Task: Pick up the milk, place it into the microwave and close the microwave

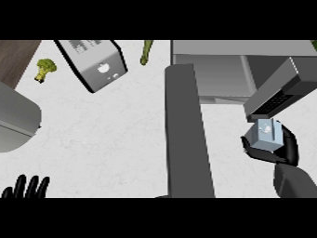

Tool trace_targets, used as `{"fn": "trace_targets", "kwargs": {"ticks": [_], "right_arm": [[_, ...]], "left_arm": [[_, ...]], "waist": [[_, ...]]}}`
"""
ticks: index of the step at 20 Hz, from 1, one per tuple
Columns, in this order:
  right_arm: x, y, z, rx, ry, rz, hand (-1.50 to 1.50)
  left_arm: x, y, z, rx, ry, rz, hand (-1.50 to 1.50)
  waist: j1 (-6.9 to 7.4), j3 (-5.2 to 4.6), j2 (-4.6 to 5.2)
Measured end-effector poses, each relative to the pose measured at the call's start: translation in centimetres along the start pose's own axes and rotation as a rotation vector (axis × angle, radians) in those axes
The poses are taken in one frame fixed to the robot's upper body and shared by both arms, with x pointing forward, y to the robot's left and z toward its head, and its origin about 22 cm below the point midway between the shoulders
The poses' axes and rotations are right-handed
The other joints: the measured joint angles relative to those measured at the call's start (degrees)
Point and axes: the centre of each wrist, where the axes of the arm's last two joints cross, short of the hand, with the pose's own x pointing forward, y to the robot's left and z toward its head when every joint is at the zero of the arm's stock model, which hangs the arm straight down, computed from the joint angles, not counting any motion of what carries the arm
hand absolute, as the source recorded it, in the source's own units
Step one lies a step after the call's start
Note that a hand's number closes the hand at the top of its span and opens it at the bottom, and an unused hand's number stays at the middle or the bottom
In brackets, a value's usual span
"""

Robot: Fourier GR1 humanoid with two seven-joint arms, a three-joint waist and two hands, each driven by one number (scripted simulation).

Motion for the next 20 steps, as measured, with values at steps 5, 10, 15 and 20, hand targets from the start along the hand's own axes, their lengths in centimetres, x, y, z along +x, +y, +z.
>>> {"fn": "trace_targets", "kwargs": {"ticks": [5,10,15,20], "right_arm": [[0.2,4.0,-0.9,0.003,-0.012,-0.05,1.5],[0.2,6.2,-0.6,0.001,-0.011,-0.067,1.5],[0.5,7.4,-0.3,0.014,-0.041,-0.063,1.5],[1.2,6.6,0.7,0.018,-0.088,-0.043,1.5]], "left_arm": [[0.1,-0.1,0.1,-0.01,0.004,0.004,-1.5],[-0.3,-0.3,0.4,-0.009,0.0,0.01,-1.5],[0.1,0.2,0.5,-0.003,0.003,0.009,-1.5],[0.5,0.7,0.9,-0.007,0.011,0.013,-1.5]], "waist": [[0.49,0.07,0.17],[0.33,0.04,0.12],[-0.38,-0.03,-0.14],[-1.26,-0.13,-0.51]]}}
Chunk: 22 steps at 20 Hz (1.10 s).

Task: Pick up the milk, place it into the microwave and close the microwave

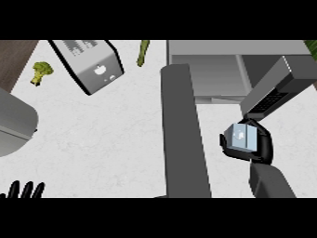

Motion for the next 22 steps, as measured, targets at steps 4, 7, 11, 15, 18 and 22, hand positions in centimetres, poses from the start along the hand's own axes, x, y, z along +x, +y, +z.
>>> {"fn": "trace_targets", "kwargs": {"ticks": [4,7,11,15,18,22], "right_arm": [[1.4,-0.6,1.5,0.01,-0.004,0.024,1.5],[3.1,-1.9,2.1,0.028,-0.008,0.025,1.5],[5.5,-1.8,2.9,0.067,-0.017,-0.054,1.5],[7.6,-1.0,3.4,0.075,-0.018,-0.192,1.5],[9.2,0.4,3.1,0.073,-0.02,-0.24,1.5],[10.8,2.2,0.8,0.069,-0.038,-0.212,1.5]], "left_arm": [[-0.1,-0.4,0.0,-0.012,0.002,0.014,-1.5],[-0.2,-1.2,0.3,-0.005,0.003,0.017,-1.5],[0.2,-1.6,0.2,0.01,0.0,0.006,-1.5],[0.2,-1.0,0.6,0.025,0.0,0.003,-1.5],[0.2,-0.9,0.7,0.03,0.005,0.005,-1.5],[0.5,-0.8,1.2,0.03,0.004,0.003,-1.5]], "waist": [[-0.35,-0.03,-0.09],[-0.38,-0.03,-0.09],[-0.33,-0.02,-0.03],[-0.13,-0.01,0.0],[0.14,0.01,0.08],[0.51,0.03,0.18]]}}
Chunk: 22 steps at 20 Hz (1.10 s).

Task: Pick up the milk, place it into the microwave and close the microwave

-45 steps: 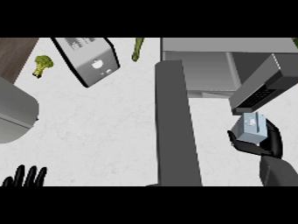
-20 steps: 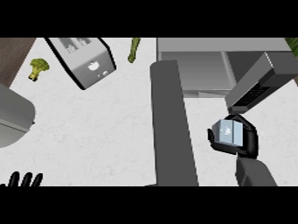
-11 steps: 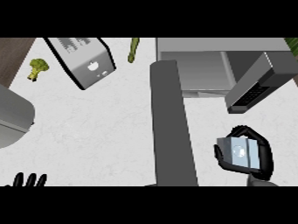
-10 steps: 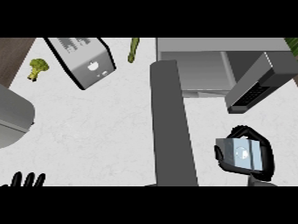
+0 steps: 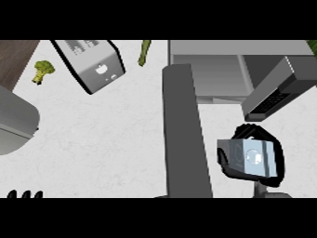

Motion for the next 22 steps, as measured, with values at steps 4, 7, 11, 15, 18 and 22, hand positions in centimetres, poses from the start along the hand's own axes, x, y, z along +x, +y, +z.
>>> {"fn": "trace_targets", "kwargs": {"ticks": [4,7,11,15,18,22], "right_arm": [[-0.4,1.8,-1.4,0.006,0.008,0.045,1.5],[-1.1,3.3,-2.9,0.005,0.019,0.068,1.5],[-2.1,4.6,-4.4,0.001,0.05,0.126,1.5],[-3.8,5.2,-6.2,-0.018,0.094,0.192,1.5],[-4.8,5.7,-7.8,-0.037,0.119,0.199,1.5],[-6.4,5.5,-9.5,-0.055,0.142,0.216,1.5]], "left_arm": [[-0.3,0.5,0.2,0.005,-0.001,-0.004,-1.5],[-0.4,1.1,0.5,0.007,0.004,0.002,-1.5],[-0.5,1.9,-0.3,0.008,-0.001,-0.01,-1.5],[-0.7,2.2,0.0,0.008,-0.001,-0.007,-1.5],[-0.4,2.5,0.0,0.009,-0.003,-0.009,-1.5],[-0.2,3.0,-0.1,-0.002,0.003,-0.008,-1.5]], "waist": [[0.19,0.02,0.08],[0.34,0.03,0.13],[0.38,0.02,0.17],[0.66,0.04,0.24],[0.89,0.05,0.31],[1.4,0.07,0.55]]}}
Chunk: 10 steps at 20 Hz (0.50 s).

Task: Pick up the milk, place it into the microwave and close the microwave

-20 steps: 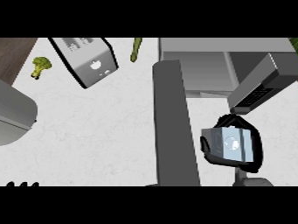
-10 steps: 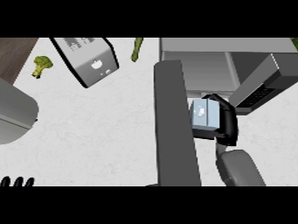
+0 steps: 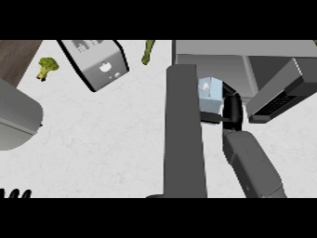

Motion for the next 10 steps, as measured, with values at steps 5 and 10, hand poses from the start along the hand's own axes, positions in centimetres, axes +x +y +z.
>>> {"fn": "trace_targets", "kwargs": {"ticks": [5,10], "right_arm": [[-1.2,-0.8,-1.5,-0.03,0.019,0.09,1.5],[-1.5,-1.5,-2.6,-0.042,0.034,0.19,1.5]], "left_arm": [[0.0,0.0,-0.4,-0.011,0.001,0.001,-1.5],[-0.3,-0.1,-0.6,-0.029,-0.003,0.005,-1.5]], "waist": [[0.76,0.04,0.34],[2.03,0.11,0.91]]}}
